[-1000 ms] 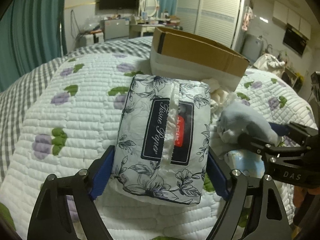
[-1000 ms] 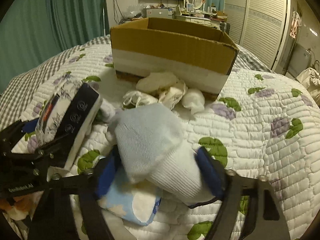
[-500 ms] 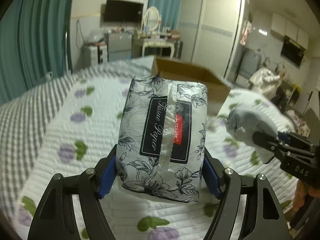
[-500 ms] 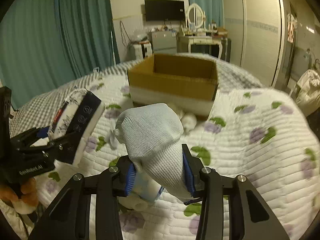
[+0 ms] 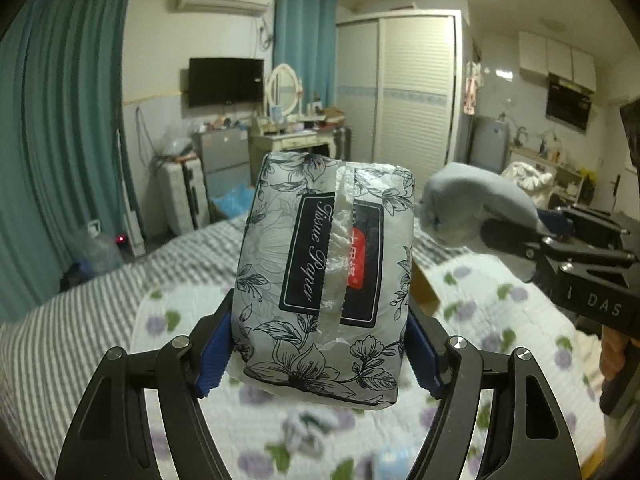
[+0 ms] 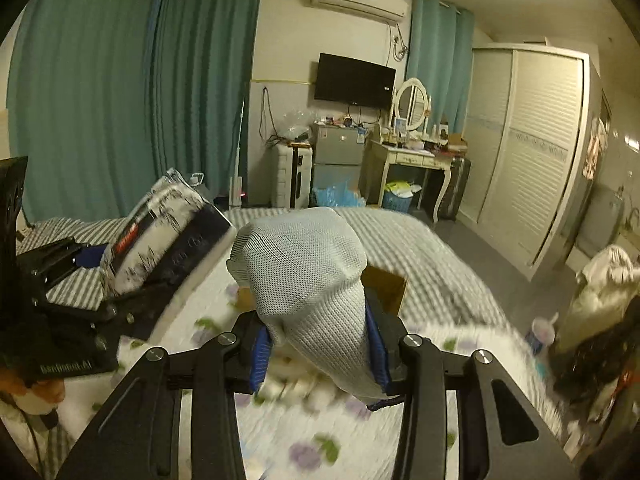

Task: Organize soft objects
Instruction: 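Lower tissue pack into box with left tool while right tool drops sock in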

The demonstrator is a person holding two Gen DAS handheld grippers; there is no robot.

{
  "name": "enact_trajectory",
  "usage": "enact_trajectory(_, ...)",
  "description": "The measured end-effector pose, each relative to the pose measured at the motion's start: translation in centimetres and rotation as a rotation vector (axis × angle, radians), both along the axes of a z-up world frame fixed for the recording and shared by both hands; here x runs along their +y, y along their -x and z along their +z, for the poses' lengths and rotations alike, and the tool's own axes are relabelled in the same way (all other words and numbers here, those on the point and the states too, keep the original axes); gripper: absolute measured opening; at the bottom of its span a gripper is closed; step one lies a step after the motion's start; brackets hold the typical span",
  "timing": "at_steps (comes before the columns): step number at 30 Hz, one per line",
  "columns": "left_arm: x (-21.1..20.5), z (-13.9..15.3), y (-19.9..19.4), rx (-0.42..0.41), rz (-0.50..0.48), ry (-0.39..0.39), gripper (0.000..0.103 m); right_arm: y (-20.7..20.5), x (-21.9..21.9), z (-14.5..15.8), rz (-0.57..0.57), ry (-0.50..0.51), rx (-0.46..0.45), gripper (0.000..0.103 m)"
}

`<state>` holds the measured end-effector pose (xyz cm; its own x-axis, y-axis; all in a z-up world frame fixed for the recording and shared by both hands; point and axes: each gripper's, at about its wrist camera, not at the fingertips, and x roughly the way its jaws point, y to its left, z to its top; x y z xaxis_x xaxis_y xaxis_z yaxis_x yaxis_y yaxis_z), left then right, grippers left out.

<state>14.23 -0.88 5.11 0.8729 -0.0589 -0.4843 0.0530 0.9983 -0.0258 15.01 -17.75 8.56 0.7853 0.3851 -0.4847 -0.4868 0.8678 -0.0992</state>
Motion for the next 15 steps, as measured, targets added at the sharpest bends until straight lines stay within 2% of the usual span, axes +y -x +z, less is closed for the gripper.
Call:
enact_trajectory(4, -0.5, -1.0, -5.6, 0.039, 0.003, 0.004, 0.074, -5.1, 0.0, 0.3, -0.028, -0.021, 0.008, 0.04)
enact_trajectory(7, -1.4, -3.0, -9.7, 0.07, 0.006, -0.029, 0.074, -9.1, -0.1, -1.4, -0.049, -0.022, 0.03, 0.04)
enact_trajectory(11, -2.3, -5.4, -13.4, 0.109, 0.0, -0.048, 0.074, -15.7, -0.5, -5.3, -0.069, -0.025, 0.122, 0.04)
enact_trajectory(15, -2.7, -8.0, -15.9, 0.147, 0.007, -0.057, 0.074, -19.8, -0.9, -8.8, -0.078, -0.037, 0.194, 0.04)
